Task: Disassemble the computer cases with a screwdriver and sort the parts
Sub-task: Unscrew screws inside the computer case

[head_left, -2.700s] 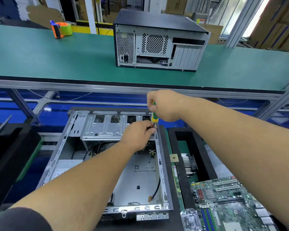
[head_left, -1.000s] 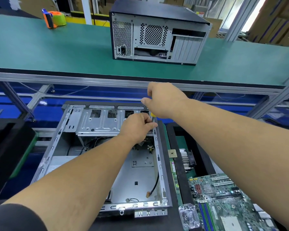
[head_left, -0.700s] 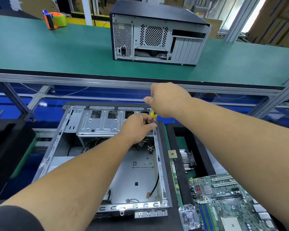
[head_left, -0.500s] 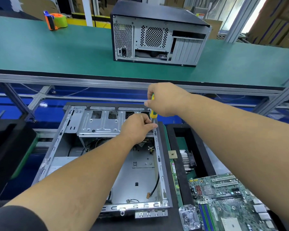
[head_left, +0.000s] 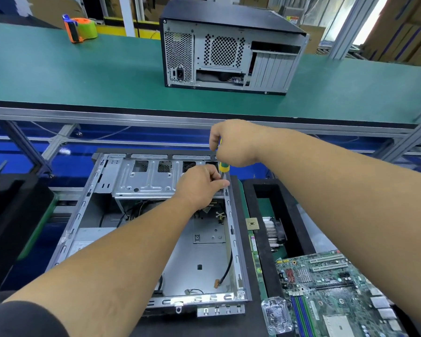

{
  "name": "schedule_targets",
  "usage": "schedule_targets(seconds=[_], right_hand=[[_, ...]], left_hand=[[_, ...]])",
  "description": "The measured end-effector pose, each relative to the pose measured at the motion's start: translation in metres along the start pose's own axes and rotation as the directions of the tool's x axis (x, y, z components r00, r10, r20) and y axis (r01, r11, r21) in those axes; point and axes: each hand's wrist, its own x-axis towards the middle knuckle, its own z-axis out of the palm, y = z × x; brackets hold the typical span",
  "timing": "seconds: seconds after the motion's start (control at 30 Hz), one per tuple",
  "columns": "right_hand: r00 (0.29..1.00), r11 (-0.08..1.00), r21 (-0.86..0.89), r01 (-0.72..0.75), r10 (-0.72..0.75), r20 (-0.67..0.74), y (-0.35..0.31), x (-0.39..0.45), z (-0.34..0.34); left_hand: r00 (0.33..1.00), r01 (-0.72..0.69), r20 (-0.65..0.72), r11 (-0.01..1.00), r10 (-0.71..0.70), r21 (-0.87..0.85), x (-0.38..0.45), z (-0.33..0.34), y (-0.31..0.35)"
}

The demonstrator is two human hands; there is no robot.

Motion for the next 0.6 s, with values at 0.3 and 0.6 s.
schedule_targets(seconds=[0.3, 0.6], right_hand=[[1.000, 0.993, -0.117, 0.026, -0.027, -0.009, 0.000, 0.004, 0.001], [0.999, 0.995, -0.091, 0.052, -0.051, 0.011, -0.001, 0.000, -0.002]], left_hand=[[0.993, -0.037, 0.105, 0.991, 0.051, -0.128, 0.000, -0.015, -0.003], [1.000, 0.005, 0.010, 1.000, -0.005, -0.010, -0.008, -0.024, -0.014]])
